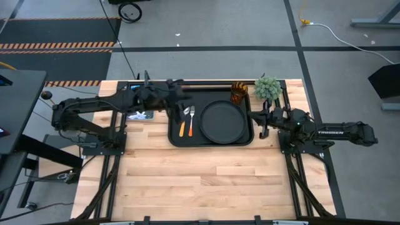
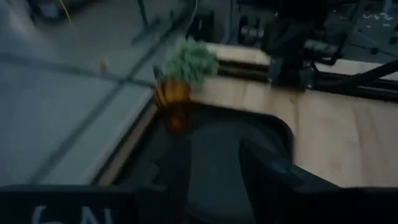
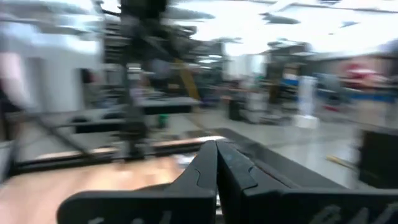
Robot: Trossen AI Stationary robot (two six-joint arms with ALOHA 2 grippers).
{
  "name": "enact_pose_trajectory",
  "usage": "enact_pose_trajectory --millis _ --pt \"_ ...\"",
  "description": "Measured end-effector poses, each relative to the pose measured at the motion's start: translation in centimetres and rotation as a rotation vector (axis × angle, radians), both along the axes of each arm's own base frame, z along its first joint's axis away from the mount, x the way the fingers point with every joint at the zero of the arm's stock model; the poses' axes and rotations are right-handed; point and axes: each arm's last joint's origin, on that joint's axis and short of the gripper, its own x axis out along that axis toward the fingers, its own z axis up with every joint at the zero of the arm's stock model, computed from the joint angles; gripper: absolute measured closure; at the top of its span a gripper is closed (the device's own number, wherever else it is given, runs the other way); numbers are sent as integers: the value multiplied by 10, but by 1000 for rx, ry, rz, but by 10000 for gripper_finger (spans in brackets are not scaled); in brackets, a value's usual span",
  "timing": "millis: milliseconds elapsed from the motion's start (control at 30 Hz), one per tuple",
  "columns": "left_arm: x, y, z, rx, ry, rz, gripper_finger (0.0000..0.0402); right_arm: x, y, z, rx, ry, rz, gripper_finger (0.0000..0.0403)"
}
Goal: Pick and place plate/cup/fork/spoon on tray
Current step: Return to Home Position
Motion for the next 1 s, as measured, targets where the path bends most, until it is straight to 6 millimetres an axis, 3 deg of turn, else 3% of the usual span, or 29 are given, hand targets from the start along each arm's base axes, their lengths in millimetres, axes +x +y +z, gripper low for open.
enact_pose_trajectory --millis 200,333,700,1000 --pt "-5 7 24 230 -115 -38 260 -3 -8 -2 61 6 -291 393" --pt "-7 9 34 344 -163 -46 260 -5 -10 -2 81 1 -396 389" --pt "-13 -1 51 299 -325 -45 260 -5 -10 -2 101 -12 -390 387" --pt "-10 -16 50 282 -329 -98 260 -6 -10 2 88 -52 -389 386"
